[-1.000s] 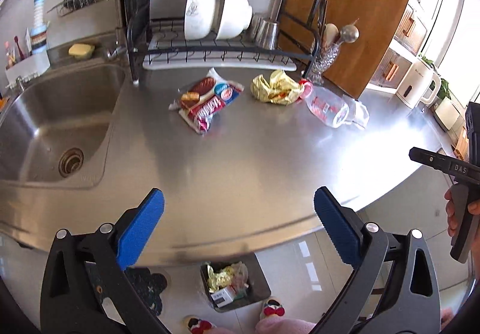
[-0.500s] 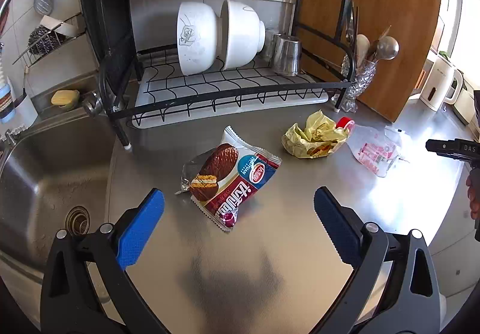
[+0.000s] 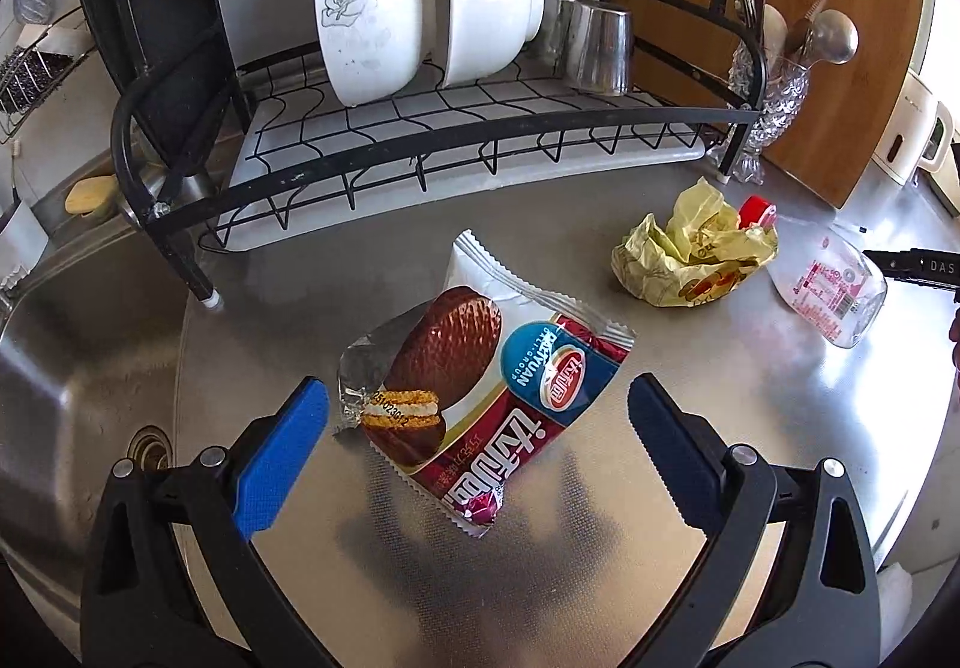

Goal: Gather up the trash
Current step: 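Grasp the red-and-blue snack packet with the left tool while the right tool grasps the clear zip bag, then carry the snack packet and zip bag down over the bin and release both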

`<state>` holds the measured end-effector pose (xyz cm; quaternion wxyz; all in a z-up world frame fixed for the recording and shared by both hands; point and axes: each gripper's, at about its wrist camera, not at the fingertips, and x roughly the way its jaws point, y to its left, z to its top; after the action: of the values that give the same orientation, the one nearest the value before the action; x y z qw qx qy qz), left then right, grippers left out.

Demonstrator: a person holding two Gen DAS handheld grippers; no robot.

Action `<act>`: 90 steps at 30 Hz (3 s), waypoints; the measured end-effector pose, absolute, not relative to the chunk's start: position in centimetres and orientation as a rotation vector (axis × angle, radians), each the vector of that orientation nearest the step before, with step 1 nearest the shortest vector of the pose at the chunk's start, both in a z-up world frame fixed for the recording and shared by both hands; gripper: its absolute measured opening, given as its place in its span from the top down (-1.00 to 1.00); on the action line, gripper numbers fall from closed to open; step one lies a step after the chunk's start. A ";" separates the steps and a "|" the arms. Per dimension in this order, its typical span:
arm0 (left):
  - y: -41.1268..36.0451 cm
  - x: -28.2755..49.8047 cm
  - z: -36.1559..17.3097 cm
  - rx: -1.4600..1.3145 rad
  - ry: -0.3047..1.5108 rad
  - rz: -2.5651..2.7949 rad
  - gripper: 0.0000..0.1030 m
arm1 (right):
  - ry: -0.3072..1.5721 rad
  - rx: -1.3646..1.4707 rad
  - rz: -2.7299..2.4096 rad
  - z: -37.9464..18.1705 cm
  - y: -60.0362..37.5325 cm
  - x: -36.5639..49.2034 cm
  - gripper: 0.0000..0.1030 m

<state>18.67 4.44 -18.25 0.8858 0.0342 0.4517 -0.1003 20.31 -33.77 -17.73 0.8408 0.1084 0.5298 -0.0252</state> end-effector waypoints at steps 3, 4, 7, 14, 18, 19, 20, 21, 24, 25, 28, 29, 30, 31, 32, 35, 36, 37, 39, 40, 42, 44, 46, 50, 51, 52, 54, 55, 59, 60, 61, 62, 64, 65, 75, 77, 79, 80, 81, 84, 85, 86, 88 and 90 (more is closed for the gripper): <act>4.4 19.2 -19.1 0.060 0.977 -0.217 -0.65 | 1.141 0.220 -0.051 -18.4 -33.6 20.5 -0.10; 4.4 19.4 -19.2 0.054 0.993 -0.221 -0.49 | 1.148 0.213 -0.046 -18.6 -33.5 20.6 0.03; 4.5 19.5 -19.8 0.034 1.026 -0.231 -0.12 | 1.151 0.196 -0.026 -18.8 -33.2 20.6 0.26; 4.4 18.7 -19.3 0.023 1.024 -0.247 0.88 | 1.136 0.190 0.009 -18.2 -32.6 19.7 0.52; 4.3 17.6 -18.5 0.019 1.010 -0.248 0.95 | 1.098 0.191 0.021 -16.8 -32.7 18.6 0.56; 4.3 17.1 -18.1 0.016 1.006 -0.251 0.95 | 1.084 0.192 0.028 -16.3 -32.8 18.2 0.56; 4.2 16.7 -17.7 0.014 0.999 -0.254 0.96 | 1.072 0.190 0.032 -15.9 -32.9 17.9 0.56; 4.2 16.2 -17.2 0.015 0.989 -0.252 0.96 | 1.060 0.188 0.036 -15.2 -32.9 17.4 0.57; 4.0 14.2 -15.2 -0.001 0.956 -0.266 0.96 | 1.030 0.193 0.054 -13.4 -33.2 16.0 0.57; 4.0 13.5 -14.5 -0.008 0.948 -0.274 0.96 | 1.021 0.195 0.064 -12.7 -33.2 15.4 0.57; 3.6 11.1 -12.6 -0.022 0.926 -0.296 0.96 | 1.002 0.199 0.109 -10.8 -32.7 13.3 0.57; 3.4 10.2 -12.1 -0.021 0.921 -0.302 0.96 | 1.000 0.201 0.131 -10.3 -32.4 12.4 0.57; 3.2 9.2 -11.6 -0.018 0.918 -0.307 0.96 | 0.997 0.199 0.153 -9.8 -32.0 11.6 0.57; 3.0 8.6 -11.2 -0.020 0.918 -0.313 0.96 | 0.998 0.195 0.179 -9.4 -31.5 10.6 0.57; 2.9 7.6 -10.9 -0.026 0.919 -0.323 0.96 | 1.000 0.188 0.203 -9.2 -30.8 9.9 0.57; 2.2 4.7 -10.3 -0.029 0.919 -0.341 0.96 | 1.016 0.168 0.273 -8.7 -29.0 7.0 0.57; 2.0 3.7 -10.2 -0.031 0.923 -0.347 0.96 | 1.026 0.165 0.295 -8.7 -28.5 6.0 0.57; 1.9 2.7 -10.2 -0.037 0.928 -0.351 0.96 | 1.036 0.157 0.313 -8.9 -27.9 5.1 0.57; 1.7 0.8 -10.4 -0.051 0.938 -0.356 0.96 | 1.061 0.152 0.350 -9.4 -26.9 3.4 0.57; 1.7 -0.2 -10.5 -0.059 0.942 -0.358 0.96 | 1.075 0.146 0.368 -9.8 -26.4 2.6 0.57; 1.7 -2.1 -10.9 -0.075 0.953 -0.359 0.96 | 1.101 0.133 0.399 -10.5 -25.3 0.8 0.57; 1.8 -3.9 -11.6 -0.095 0.969 -0.356 0.96 | 1.133 0.126 0.430 -11.4 -24.4 -0.9 0.57; 1.8 -5.5 -12.4 -0.106 0.992 -0.351 0.96 | 1.161 0.115 0.454 -12.3 -23.6 -2.5 0.57; 1.8 -8.1 -14.9 -0.113 1.042 -0.345 0.96 | 1.225 0.101 0.490 -14.9 -22.2 -4.8 0.57; 1.8 -8.5 -15.8 -0.123 1.061 -0.344 0.96 | 1.245 0.100 0.492 -15.7 -21.9 -5.2 0.57; 1.9 -8.8 -16.7 -0.132 1.079 -0.344 0.96 | 1.262 0.098 0.492 -16.6 -21.6 -5.5 0.57; 1.9 -9.4 -18.8 -0.145 1.119 -0.345 0.96 | 1.292 0.088 0.491 -18.4 -21.0 -6.0 0.57; 1.9 -9.6 -20.0 -0.149 1.138 -0.347 0.96 | 1.309 0.084 0.488 -19.4 -20.7 -6.3 0.57; 2.0 -9.9 -25.0 -0.162 1.226 -0.345 0.96 | 1.368 0.076 0.469 -23.6 -19.6 -7.0 0.57; 2.0 -9.9 -26.4 -0.163 1.252 -0.341 0.96 | 1.382 0.075 0.466 -24.7 -19.4 -7.0 0.57; 2.2 -9.9 -27.6 -0.173 1.273 -0.340 0.96 | 1.398 0.074 0.461 -25.8 -19.1 -7.1 0.57; 2.4 -9.9 -29.0 -0.188 1.295 -0.340 0.96 | 1.413 0.077 0.456 -27.0 -18.9 -7.1 0.57; 2.7 -9.8 -31.5 -0.209 1.334 -0.342 0.96 | 1.449 0.088 0.451 -29.3 -18.3 -7.1 0.57; 2.8 -9.7 -32.8 -0.224 1.350 -0.346 0.96 | 1.460 0.086 0.450 -30.3 -18.0 -7.2 0.57; 3.0 -7.8 -43.6 -0.302 1.460 -0.354 0.96 | 1.590 0.101 0.401 -41.7 -15.7 -6.2 0.57; 2.9 -7.4 -45.4 -0.307 1.480 -0.348 0.96 | 1.611 0.083 0.391 -43.5 -15.4 -5.9 0.57; 2.8 -7.1 -46.8 -0.308 1.493 -0.344 0.95 | 1.633 0.081 0.378 -45.1 -15.5 -5.9 0.57; 2.8 -7.0 -47.4 -0.311 1.497 -0.341 0.95 | 1.641 0.080 0.373 -45.8 -15.5 -5.8 0.57; 2.8 -7.0 -48.1 -0.313 1.505 -0.339 0.93 | 1.647 0.078 0.369 -46.4 -15.7 -5.7 0.57; 2.8 -6.5 -49.9 -0.320 1.538 -0.332 0.85 | 1.662 0.069 0.364 -47.7 -15.7 -5.8 0.57; 2.8 -6.4 -50.2 -0.325 1.547 -0.329 0.85 | 1.667 0.067 0.363 -48.0 -15.7 -5.7 0.57; 2.9 -6.3 -50.6 -0.327 1.552 -0.328 0.85 | 1.671 0.066 0.362 -48.3 -15.8 -5.7 0.57; 2.9 -6.1 -51.3 -0.331 1.561 -0.320 0.81 | 1.681 0.062 0.361 -49.0 -15.7 -5.6 0.57; 3.0 -6.0 -51.8 -0.334 1.568 -0.314 0.72 | 1.695 0.069 0.365 -49.5 -15.7 -5.6 0.56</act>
<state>-5.97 3.02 -51.83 0.6846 -0.1488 0.6997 -0.1402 -5.62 -15.66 -49.52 0.6468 0.0302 0.7450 0.1603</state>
